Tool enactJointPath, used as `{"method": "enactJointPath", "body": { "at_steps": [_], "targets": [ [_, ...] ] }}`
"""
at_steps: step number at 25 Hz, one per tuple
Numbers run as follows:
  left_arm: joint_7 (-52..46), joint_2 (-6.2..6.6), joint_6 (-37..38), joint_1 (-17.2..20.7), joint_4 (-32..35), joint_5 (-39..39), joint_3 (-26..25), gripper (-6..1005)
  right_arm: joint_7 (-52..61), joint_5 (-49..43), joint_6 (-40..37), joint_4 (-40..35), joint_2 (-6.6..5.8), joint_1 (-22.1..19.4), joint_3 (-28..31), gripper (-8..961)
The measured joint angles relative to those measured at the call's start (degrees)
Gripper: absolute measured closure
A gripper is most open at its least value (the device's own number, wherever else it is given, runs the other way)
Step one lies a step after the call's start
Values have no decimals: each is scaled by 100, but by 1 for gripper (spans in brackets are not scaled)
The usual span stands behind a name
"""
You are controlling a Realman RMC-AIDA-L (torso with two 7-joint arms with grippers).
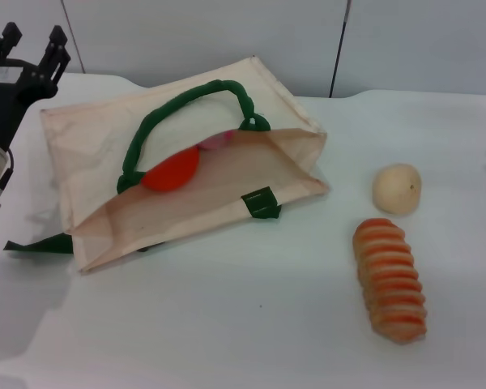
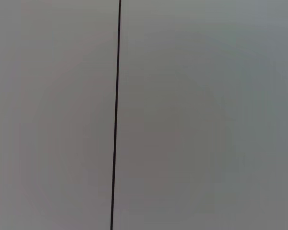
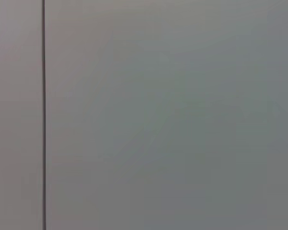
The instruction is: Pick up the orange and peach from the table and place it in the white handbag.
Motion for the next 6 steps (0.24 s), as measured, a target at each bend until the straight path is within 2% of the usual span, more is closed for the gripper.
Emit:
{"method": "enactJointPath", "body": {
  "at_steps": [6],
  "targets": [
    [-1, 0, -7, 2, 0, -7, 0, 311, 3, -8, 5, 20, 0, -5, -30, 71]
  ]
}}
